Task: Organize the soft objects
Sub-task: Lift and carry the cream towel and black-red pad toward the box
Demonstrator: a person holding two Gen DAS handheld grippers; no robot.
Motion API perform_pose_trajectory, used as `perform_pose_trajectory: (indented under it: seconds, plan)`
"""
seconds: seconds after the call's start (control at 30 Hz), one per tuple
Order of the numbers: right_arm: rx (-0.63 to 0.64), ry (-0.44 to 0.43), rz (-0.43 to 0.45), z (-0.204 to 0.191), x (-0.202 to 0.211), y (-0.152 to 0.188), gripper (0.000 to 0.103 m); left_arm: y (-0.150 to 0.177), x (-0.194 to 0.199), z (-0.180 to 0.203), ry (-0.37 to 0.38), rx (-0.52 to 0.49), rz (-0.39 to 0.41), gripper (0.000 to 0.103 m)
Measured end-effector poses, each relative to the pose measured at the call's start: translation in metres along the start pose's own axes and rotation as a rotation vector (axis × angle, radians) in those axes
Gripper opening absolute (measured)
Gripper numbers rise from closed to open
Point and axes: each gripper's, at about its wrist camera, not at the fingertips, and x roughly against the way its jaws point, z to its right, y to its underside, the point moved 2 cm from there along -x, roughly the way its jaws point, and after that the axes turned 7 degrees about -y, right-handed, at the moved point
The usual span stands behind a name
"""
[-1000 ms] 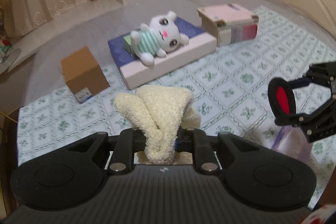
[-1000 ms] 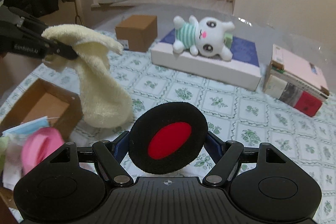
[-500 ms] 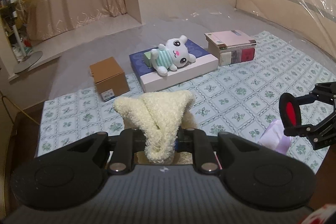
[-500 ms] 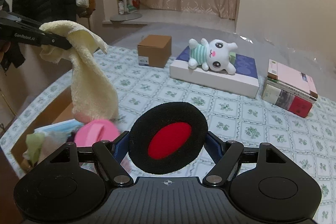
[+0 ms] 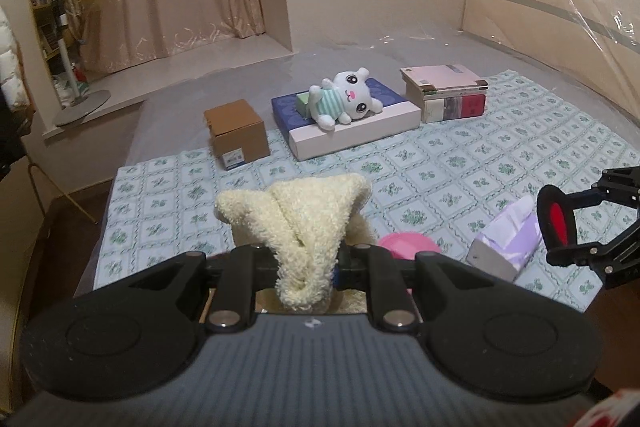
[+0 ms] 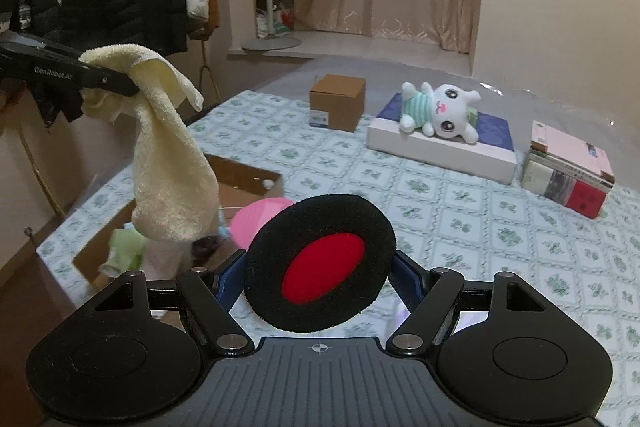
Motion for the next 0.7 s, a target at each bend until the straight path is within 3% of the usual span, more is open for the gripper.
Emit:
perform_pose_trajectory:
  seconds: [0.27,0.7]
  plan:
    - [0.012,-0.074,0.002,-0.037,-0.009,0.011,0.075,0.028,0.024,-0.012,-0.042,0.01,-0.011,0.016]
    - [0.024,-0.158,-0.007,-0.074,-0.031,0.006,0.075,0.055,0.029,-0.02,-0.054,0.021,-0.04,0.016]
